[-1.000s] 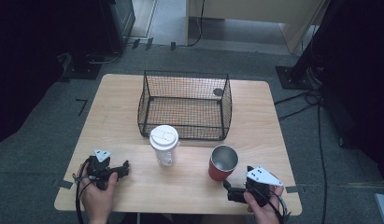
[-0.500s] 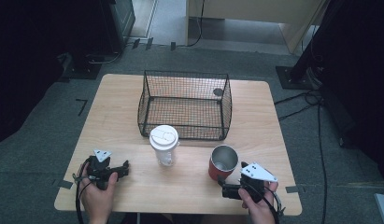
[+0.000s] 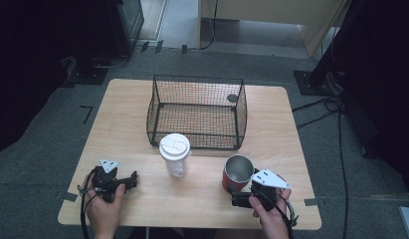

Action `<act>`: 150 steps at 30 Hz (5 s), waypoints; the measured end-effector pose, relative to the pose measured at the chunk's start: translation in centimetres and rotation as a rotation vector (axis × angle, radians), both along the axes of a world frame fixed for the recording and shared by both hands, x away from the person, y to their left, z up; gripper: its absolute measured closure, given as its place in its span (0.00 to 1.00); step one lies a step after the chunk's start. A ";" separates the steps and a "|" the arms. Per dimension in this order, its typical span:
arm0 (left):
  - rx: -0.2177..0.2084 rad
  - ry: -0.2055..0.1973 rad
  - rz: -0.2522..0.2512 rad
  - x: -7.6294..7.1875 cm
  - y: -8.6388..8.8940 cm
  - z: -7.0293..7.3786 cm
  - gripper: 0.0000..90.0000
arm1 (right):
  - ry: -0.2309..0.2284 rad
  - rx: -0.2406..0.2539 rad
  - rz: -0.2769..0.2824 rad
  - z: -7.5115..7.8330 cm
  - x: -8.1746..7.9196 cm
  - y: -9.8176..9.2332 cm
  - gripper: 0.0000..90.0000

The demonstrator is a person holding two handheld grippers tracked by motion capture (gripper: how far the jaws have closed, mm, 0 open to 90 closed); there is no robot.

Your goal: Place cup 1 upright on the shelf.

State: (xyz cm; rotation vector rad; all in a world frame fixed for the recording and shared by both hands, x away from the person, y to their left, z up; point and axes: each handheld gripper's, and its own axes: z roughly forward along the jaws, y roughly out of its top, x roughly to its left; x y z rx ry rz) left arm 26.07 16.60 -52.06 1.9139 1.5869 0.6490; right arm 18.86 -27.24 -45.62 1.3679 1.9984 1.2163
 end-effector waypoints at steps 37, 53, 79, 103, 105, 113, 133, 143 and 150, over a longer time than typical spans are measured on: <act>0.000 0.000 0.000 0.0 0.0 0.0 0.00 | -0.042 -0.060 -0.041 -0.5 1.3 1.4 0.09; -0.002 -0.001 0.002 0.0 0.0 0.0 0.00 | -0.093 -0.004 -0.027 1.8 1.3 1.5 0.09; 0.001 -0.001 0.000 0.0 0.0 0.0 0.00 | -0.214 0.012 -0.008 7.1 2.9 3.6 0.09; 0.000 0.002 0.000 0.0 0.0 0.0 0.00 | -0.306 0.009 -0.017 10.5 5.7 5.5 0.09; 0.000 0.001 0.000 0.0 0.0 0.0 0.00 | -0.308 0.010 -0.019 10.6 5.9 5.6 0.09; 0.000 0.001 0.000 0.0 0.0 0.0 0.00 | -0.338 0.010 -0.047 11.6 7.4 6.1 0.09; 0.000 0.001 0.000 0.0 0.0 0.0 0.00 | -0.405 0.039 -0.146 10.9 12.5 6.7 0.09; 0.000 0.001 0.000 0.0 0.0 0.0 0.00 | -0.395 0.084 -0.187 9.4 15.5 6.6 0.09; -0.001 0.000 0.000 0.0 0.0 0.0 0.00 | -0.412 0.070 -0.212 7.8 18.3 6.9 0.09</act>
